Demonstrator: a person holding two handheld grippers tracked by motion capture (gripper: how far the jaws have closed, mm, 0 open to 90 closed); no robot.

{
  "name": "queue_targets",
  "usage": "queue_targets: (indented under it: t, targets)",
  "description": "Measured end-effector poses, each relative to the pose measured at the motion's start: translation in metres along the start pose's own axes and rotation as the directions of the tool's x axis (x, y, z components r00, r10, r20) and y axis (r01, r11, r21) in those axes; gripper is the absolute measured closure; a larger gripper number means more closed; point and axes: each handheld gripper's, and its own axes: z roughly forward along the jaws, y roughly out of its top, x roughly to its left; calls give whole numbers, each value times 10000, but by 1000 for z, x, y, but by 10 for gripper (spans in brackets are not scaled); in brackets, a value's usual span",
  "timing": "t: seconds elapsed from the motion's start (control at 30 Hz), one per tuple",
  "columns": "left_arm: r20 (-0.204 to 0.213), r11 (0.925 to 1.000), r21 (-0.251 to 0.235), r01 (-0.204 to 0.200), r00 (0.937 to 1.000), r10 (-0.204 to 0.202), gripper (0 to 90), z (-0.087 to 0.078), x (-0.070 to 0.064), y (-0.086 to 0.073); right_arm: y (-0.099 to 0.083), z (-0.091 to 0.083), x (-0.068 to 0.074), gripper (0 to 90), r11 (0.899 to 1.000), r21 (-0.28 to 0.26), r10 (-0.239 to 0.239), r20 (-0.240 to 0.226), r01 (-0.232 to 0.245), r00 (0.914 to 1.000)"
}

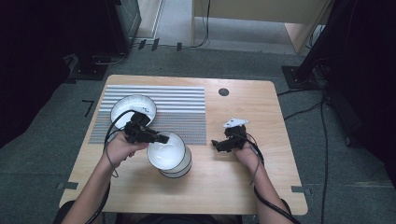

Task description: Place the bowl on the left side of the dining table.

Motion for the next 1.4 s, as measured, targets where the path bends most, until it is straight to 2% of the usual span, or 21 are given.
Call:
queue_targets:
  t: [0.33, 0.73, 0.77, 0.83, 1.4]
  targets:
    - [-107, 9993, -346, 162, 9998, -166, 749, -16, 6, 0, -1, -1, 0, 0, 10000, -7, 80, 73, -80, 9999]
    - [-327, 9991, -386, 180, 9993, -193, 750, -25, 9, 0, -2, -2, 1, 0, 10000, -10, 88, 104, -88, 9999]
    - [-442, 9982, -527, 276, 9986, -300, 750, -26, 10, 0, -2, -2, 1, 0, 10000, -11, 88, 104, -88, 9999]
    - [-402, 9973, -627, 384, 9983, -410, 751, -28, 12, -1, -2, -2, 1, 0, 10000, -10, 89, 106, -88, 9999]
    - [-530, 9949, -709, 718, 9957, -756, 749, -37, 25, -6, -2, -2, 1, 0, 10000, -12, 97, 99, -97, 9999]
